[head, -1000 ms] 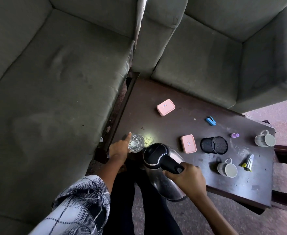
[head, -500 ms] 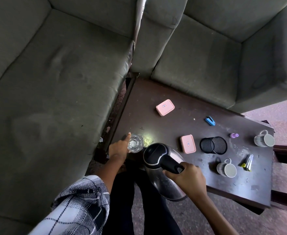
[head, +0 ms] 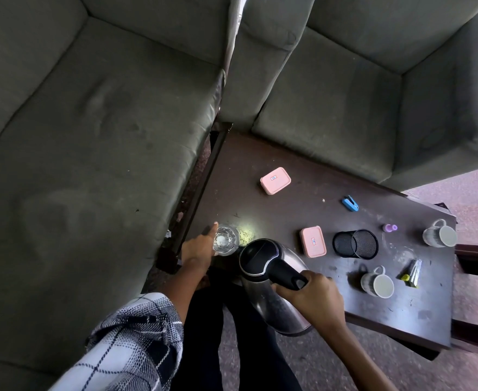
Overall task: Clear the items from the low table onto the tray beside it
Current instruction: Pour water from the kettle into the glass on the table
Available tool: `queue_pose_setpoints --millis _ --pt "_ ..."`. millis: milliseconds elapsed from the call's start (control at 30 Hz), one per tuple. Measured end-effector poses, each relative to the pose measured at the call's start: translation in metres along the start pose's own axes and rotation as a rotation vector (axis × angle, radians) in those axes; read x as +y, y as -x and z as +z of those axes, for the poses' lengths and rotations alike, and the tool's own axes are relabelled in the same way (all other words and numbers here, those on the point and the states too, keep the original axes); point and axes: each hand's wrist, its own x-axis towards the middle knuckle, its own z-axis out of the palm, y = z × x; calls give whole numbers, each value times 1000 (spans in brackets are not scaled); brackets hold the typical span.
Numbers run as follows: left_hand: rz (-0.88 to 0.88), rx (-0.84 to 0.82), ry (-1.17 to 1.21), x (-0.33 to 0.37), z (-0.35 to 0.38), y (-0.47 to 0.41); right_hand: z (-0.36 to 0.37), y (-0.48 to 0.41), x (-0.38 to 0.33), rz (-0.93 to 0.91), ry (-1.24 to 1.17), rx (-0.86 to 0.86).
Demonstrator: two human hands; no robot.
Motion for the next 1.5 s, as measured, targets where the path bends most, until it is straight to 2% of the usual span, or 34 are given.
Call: queue_pose_setpoints --millis 867,1500 --pt "-17 -25 86 0 4 3 2 -3 -3 -15 -7 1" --pt "-20 -40 61 0 5 1 2 -2 -3 -29 -4 16"
